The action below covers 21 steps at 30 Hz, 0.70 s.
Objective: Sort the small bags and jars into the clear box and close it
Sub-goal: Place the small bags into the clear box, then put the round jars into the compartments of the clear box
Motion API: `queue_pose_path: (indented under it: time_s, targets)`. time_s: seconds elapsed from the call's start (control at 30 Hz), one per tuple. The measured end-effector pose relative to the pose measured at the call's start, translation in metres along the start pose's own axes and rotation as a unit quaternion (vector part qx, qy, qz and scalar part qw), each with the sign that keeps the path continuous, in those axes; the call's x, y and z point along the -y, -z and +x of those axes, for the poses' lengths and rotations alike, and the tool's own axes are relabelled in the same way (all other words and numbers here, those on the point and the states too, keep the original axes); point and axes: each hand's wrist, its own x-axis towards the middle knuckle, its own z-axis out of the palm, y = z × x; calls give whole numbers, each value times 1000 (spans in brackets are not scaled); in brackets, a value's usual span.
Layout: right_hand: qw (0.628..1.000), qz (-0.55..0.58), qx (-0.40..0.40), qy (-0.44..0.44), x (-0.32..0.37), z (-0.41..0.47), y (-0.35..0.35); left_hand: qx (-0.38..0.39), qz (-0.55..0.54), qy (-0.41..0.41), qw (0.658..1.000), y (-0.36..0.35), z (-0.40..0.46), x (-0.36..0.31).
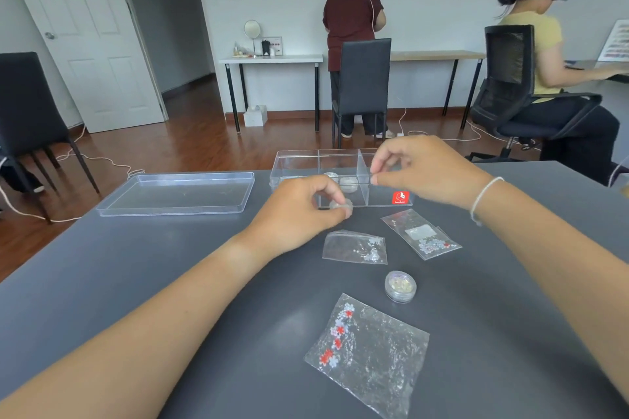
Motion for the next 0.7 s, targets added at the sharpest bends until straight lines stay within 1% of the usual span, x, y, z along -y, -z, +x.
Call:
queue_pose_path:
  time_s: [0.07,0.1,0.2,0.23,0.3,0.43,0.7]
  targets:
    - [999,16,46,-9,2,-17,8,-17,-5,7,1000,5,1,1]
    - [996,28,86,-16,3,-25,11,-24,-8,9,1000,7,2,1]
    - [970,64,233,-38,7,-44,14,-51,-16,4,999,13,3,-1]
    - [960,63,271,-40,7,-49,13,-62,-20,3,998,15,4,-2]
    - [946,39,319,-37,9,-56,7,-77,-29,-1,997,18,6,-4]
    - [936,-2,350,-26,13,-62,-5,-86,-42,-4,995,22,14,-8]
    - [938,-5,346,-13,16,-63,-9,-75,-45,5,996,19,28,-6]
